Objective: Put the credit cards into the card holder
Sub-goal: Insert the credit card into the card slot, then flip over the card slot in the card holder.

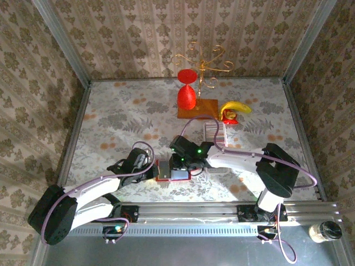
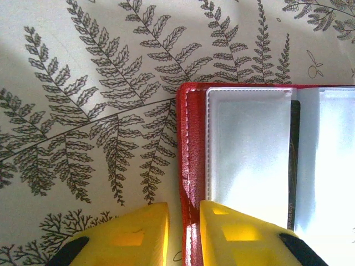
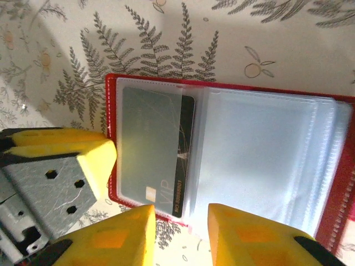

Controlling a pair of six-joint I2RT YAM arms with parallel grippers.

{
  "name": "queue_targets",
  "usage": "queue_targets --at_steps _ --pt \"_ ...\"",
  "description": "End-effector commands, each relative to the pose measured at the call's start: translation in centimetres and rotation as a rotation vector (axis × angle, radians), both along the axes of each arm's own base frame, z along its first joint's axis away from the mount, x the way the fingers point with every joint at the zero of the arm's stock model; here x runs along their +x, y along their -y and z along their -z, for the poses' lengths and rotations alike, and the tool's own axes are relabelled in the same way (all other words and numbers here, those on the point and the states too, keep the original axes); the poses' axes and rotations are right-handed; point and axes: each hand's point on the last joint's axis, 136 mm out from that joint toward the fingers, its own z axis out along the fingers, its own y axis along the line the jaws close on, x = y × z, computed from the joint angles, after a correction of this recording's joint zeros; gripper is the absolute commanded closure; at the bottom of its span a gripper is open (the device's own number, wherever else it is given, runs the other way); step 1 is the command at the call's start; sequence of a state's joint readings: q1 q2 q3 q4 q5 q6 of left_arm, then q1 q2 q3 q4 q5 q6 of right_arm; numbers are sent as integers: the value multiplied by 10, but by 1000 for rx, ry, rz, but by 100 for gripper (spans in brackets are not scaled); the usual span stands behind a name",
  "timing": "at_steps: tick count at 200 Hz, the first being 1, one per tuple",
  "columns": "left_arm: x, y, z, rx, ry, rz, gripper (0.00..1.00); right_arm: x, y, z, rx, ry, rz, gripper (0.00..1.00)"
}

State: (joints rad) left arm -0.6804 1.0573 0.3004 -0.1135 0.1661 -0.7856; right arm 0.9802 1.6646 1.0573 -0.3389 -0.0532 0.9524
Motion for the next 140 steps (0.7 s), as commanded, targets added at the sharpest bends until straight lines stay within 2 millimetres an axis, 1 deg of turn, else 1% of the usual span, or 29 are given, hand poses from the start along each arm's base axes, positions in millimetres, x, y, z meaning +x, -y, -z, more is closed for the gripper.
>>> queue_targets --at_steps 1,21,30,80,110,140 --pt "-19 -10 16 47 -76 16 77 -7 24 4 -75 3 40 67" --pt "-18 -8 16 42 -79 18 76 -13 31 12 -86 -14 55 62" --pt "-19 -8 16 41 -81 19 76 -15 32 16 -92 -21 57 61" --pt "-22 -10 21 47 -92 24 76 -19 20 33 -79 -50 55 61" --pt "-23 -11 22 52 -93 26 76 -20 14 39 -69 -64 54 61" --pt "-24 -11 23 54 -94 26 77 -22 17 47 -95 -80 58 60"
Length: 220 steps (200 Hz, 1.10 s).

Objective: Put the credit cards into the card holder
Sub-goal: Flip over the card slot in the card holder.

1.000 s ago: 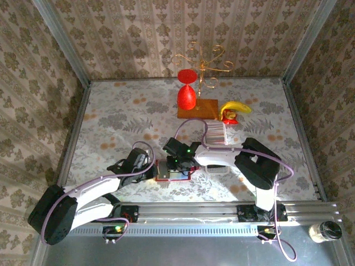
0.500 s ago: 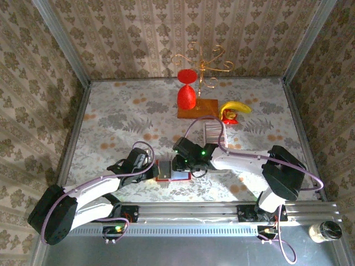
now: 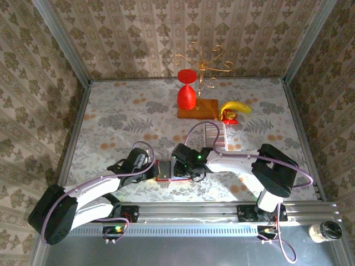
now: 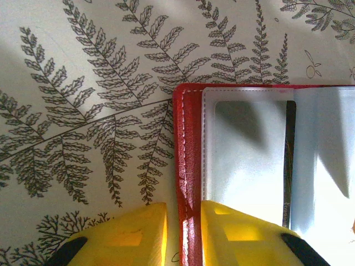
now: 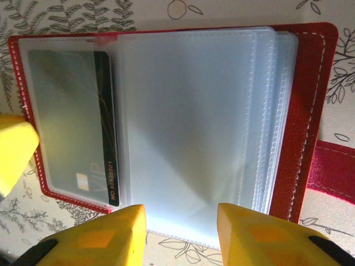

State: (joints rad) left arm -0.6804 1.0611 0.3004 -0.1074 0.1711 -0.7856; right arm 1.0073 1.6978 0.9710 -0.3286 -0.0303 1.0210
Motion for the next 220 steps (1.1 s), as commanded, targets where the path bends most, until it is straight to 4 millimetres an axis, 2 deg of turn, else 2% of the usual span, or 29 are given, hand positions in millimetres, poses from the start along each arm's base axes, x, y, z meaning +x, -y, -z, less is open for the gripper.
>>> queue_targets --at_steps 1,28,65,82,153,220 --pt "-24 -12 23 58 -93 23 77 -1 -3 6 -7 -9 15 60" --pt "-25 -13 25 63 -95 21 76 -1 -8 8 6 -16 12 59" --pt "-27 -13 28 64 -99 19 77 2 -15 9 22 -17 14 50" --pt "-28 -13 29 69 -103 22 77 4 -24 7 60 -15 20 48" --pt "-29 -12 31 67 -106 21 79 10 -59 0 199 -23 20 47" --pt "-29 -11 31 57 -100 16 80 16 -64 -15 276 10 69 47"
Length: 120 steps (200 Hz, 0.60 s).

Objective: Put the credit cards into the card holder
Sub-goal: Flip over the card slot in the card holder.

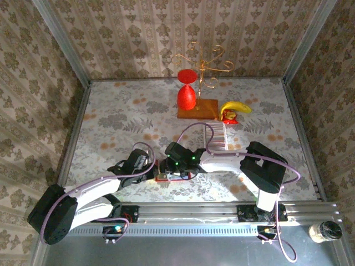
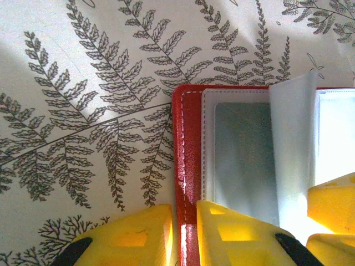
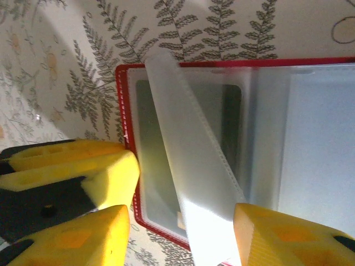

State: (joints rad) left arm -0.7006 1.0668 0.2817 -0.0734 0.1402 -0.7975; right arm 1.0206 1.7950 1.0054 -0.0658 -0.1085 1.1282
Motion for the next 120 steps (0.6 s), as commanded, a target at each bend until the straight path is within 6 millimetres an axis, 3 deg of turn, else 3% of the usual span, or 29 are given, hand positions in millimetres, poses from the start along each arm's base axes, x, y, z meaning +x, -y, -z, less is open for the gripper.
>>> queue_targets --at_steps 1,51,78,120 --pt "-30 -10 27 48 -117 23 80 1 -4 -8 49 9 32 47" --pt "-26 -16 24 94 -92 27 80 1 -14 -10 124 13 62 49" --pt "-19 -33 7 198 -32 22 71 1 -9 -10 112 25 65 49" --pt "-18 -37 -4 144 -35 -29 62 4 -4 -11 98 41 79 49"
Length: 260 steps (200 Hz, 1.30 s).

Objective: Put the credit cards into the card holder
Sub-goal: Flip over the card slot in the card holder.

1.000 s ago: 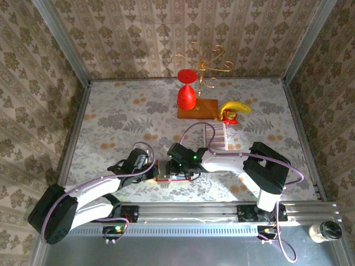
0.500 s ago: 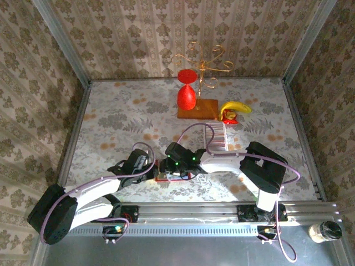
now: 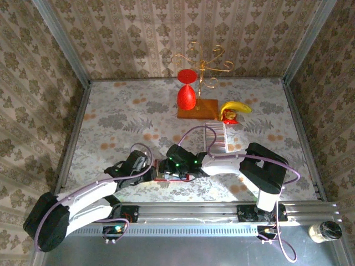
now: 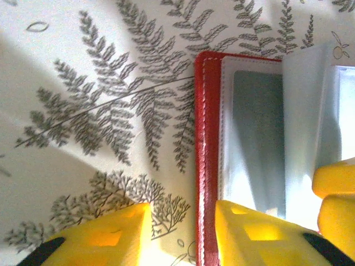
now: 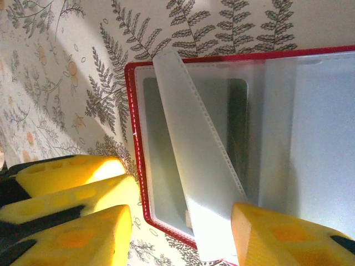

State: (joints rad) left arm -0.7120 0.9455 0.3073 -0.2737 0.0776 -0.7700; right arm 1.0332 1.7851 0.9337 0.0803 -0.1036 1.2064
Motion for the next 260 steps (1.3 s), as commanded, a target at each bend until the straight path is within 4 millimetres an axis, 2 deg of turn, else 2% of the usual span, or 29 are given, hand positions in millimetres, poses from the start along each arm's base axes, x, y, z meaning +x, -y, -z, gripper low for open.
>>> queue_targets --at_steps 1,39,63,89,116,166,202,220,260 --pt "-8 -18 3 60 -37 -30 62 5 3 -11 9 38 29 49" --pt "4 -31 -16 94 5 -82 61 8 -6 -18 44 53 22 49" --pt "14 -35 -41 44 19 -122 62 8 -15 -27 74 63 -1 49" --pt "20 -54 -65 57 11 -210 64 10 -21 -31 93 71 -5 49" --pt "25 -70 -81 72 27 -279 64 12 -29 -36 108 80 -21 50" --pt "22 -78 -80 64 25 -332 63 15 -40 -39 128 81 -32 50" --pt "22 -79 -87 61 34 -325 63 20 -49 -40 151 91 -30 50" --pt "20 -85 -89 90 41 -326 61 23 -60 -43 172 96 -46 50" --pt "17 -78 -93 55 31 -293 58 31 -82 -47 219 113 -72 50"
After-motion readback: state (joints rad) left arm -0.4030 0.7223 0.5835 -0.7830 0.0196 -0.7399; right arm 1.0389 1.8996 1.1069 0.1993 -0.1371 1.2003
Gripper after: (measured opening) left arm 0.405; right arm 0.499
